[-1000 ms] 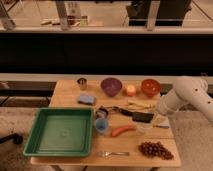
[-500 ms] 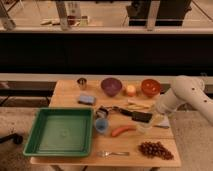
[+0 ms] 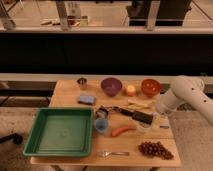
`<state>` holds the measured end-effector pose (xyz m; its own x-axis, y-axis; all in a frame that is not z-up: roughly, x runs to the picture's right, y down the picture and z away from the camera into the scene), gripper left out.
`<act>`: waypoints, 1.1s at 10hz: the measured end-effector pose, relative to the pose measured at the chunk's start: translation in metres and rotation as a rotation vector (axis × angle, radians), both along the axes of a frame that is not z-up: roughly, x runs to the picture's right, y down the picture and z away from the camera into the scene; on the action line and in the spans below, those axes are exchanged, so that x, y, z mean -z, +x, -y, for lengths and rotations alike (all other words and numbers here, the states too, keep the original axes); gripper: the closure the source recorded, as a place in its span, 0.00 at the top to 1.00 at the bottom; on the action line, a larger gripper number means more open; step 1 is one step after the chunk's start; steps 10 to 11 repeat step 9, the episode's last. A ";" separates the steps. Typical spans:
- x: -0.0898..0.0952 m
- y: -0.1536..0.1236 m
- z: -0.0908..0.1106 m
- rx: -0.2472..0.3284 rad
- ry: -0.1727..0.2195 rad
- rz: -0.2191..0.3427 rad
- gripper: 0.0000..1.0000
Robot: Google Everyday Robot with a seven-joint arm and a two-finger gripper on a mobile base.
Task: Place eraser in paper cup
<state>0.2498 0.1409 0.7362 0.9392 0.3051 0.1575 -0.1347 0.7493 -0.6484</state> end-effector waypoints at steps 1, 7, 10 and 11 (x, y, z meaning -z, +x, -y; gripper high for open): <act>0.001 0.001 0.001 0.000 0.004 -0.003 0.80; 0.040 0.016 0.036 -0.021 0.107 -0.042 0.80; 0.043 0.018 0.038 -0.030 0.123 -0.053 0.80; 0.043 0.018 0.038 -0.030 0.123 -0.053 0.80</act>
